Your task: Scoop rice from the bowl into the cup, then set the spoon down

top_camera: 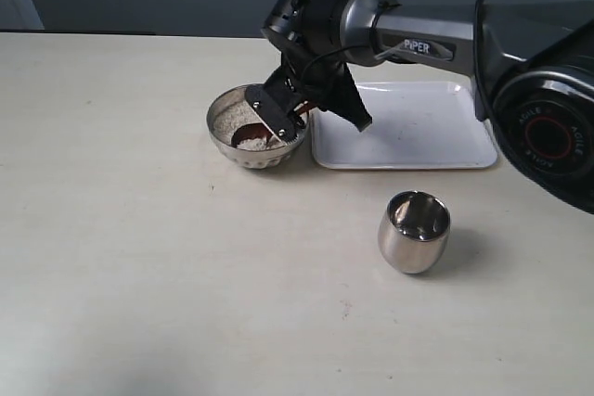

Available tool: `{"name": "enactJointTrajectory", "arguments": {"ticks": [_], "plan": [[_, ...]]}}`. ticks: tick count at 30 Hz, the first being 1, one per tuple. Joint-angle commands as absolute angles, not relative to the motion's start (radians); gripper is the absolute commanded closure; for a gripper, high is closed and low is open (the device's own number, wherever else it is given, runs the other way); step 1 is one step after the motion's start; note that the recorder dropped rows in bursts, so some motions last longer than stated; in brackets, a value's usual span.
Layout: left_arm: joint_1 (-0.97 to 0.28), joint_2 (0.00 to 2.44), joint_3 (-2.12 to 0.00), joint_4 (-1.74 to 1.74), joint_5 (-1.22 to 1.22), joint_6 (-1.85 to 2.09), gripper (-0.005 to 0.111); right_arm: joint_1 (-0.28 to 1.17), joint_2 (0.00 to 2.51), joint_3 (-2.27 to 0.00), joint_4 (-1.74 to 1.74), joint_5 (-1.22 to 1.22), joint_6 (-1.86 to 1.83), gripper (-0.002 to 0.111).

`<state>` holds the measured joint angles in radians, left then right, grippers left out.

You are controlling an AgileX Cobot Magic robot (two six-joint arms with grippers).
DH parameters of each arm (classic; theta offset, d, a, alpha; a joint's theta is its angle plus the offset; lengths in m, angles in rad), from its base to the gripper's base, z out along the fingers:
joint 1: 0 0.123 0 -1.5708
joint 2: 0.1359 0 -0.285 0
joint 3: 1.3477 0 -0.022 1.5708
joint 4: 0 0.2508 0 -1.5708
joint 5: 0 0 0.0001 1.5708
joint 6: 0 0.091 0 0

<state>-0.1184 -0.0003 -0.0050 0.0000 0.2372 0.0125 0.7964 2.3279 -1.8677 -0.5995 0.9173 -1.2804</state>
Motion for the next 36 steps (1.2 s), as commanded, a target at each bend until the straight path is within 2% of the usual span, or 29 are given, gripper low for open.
{"name": "enactJointTrajectory", "arguments": {"ticks": [1,36], "plan": [[-0.122,0.0,0.0,0.0,0.232,0.01,0.106,0.791,2.314,-1.871,-0.591,0.937,-1.289,0.109],[-0.122,0.0,0.0,0.0,0.232,0.01,0.106,0.71,2.267,-1.871,-0.427,0.998,-1.334,0.109]]}}
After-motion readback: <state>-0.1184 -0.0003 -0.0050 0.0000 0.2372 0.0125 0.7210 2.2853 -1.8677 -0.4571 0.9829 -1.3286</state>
